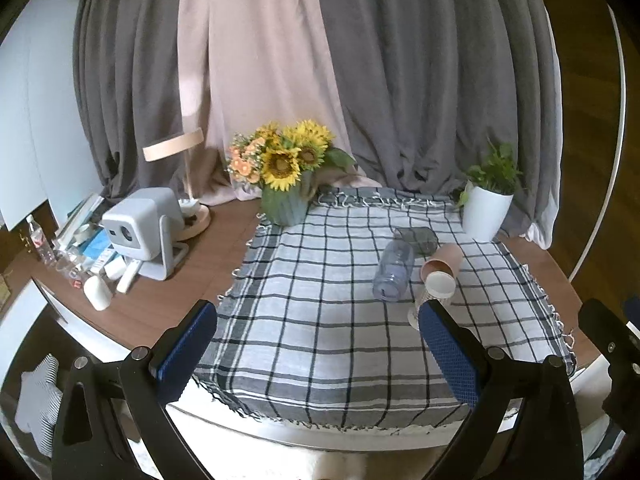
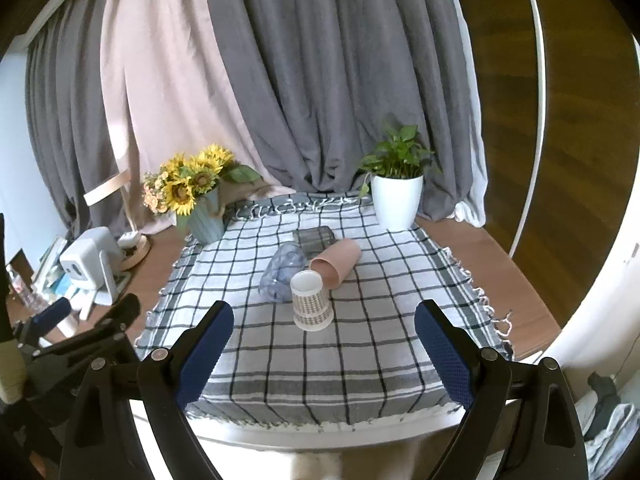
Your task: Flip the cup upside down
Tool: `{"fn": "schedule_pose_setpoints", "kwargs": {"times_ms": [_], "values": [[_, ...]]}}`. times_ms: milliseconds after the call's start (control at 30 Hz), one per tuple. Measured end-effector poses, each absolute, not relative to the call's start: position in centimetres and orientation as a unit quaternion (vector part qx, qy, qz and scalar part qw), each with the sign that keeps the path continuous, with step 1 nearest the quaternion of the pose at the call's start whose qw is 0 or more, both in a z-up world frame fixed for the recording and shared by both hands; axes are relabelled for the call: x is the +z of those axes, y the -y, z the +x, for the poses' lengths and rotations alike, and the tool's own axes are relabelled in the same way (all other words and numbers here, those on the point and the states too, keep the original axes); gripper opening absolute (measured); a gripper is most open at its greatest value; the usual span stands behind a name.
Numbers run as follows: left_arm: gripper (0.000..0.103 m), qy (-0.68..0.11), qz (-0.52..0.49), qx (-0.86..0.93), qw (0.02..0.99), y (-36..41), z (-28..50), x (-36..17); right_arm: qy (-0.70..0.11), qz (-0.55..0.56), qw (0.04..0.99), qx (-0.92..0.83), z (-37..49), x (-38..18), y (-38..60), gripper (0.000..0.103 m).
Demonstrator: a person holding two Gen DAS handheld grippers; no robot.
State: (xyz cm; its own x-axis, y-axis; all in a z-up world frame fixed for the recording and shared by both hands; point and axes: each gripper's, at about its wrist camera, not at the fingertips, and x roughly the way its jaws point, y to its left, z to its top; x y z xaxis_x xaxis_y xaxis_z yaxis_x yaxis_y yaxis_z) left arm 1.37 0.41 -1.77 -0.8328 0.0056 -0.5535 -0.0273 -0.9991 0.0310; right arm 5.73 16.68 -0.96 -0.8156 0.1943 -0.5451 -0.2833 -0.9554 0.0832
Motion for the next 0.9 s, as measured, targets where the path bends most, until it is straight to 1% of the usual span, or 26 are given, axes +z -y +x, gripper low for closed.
{"fn": "schedule_pose_setpoints", "kwargs": {"times_ms": [133, 900], "values": [[0.103, -0.029, -0.282, 0.959, 0.014, -0.5, 1.6, -1.4, -0.078, -0.274, 0.129, 0.950, 5.9, -0.8, -16.4, 0.092], [0.103, -0.036, -0.280, 0.959, 0.031, -2.0, 1.6, -1.0, -0.071, -0.269, 0.139, 0.950, 6.3, -0.6, -16.9, 0.092]]}}
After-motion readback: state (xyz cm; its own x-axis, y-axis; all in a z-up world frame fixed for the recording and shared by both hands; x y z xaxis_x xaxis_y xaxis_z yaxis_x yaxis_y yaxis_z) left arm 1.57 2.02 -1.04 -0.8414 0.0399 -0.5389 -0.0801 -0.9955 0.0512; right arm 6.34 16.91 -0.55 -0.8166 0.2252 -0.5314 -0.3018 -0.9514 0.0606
